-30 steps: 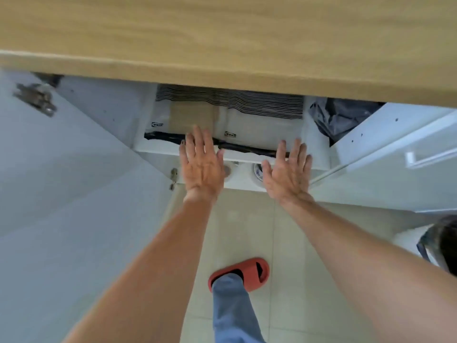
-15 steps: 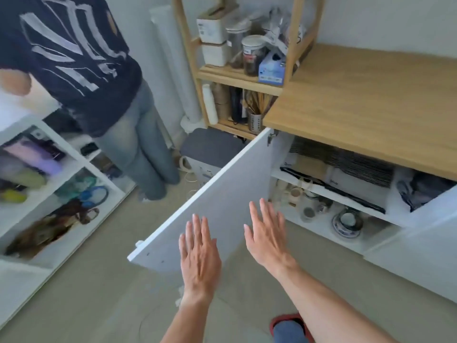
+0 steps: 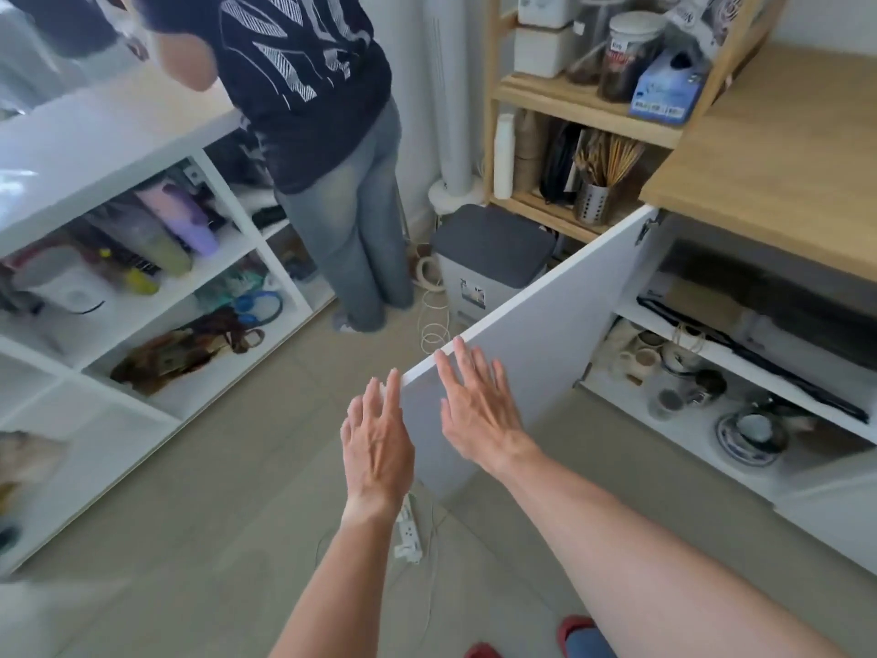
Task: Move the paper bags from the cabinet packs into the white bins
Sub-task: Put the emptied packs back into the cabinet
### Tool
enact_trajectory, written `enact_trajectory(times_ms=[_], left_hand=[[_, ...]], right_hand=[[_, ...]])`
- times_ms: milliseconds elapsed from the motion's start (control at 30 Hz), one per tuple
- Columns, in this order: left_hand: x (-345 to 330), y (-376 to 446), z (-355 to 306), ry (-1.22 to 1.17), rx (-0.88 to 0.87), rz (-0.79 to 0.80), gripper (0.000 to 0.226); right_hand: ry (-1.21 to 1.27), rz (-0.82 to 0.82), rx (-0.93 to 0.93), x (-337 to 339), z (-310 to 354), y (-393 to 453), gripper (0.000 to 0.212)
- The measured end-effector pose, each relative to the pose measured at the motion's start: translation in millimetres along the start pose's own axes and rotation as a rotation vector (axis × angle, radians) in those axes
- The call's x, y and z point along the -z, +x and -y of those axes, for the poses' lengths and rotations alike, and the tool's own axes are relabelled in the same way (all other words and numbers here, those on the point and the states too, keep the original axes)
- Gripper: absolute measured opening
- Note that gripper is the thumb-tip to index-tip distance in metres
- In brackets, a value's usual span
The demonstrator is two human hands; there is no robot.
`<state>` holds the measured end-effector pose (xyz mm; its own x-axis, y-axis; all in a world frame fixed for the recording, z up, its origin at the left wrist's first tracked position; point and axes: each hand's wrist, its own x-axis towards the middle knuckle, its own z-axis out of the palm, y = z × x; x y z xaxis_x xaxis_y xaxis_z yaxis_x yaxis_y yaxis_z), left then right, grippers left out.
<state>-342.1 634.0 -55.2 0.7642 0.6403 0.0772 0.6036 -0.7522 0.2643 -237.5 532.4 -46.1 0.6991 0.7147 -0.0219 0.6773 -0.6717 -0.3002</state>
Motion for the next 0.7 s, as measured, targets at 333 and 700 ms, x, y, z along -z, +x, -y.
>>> enact_trajectory(times_ms=[333, 700], left_hand=[[9, -42, -15, -0.025, -0.301, -0.106, 0.028], [-13, -116, -153, -0.201, -0.561, 0.367, 0.026]], right_hand=[[0.057, -0.039, -0.034, -16, -25, -71, 0.075], [0.167, -0.214, -0.303, 16, -146, -207, 0.049]])
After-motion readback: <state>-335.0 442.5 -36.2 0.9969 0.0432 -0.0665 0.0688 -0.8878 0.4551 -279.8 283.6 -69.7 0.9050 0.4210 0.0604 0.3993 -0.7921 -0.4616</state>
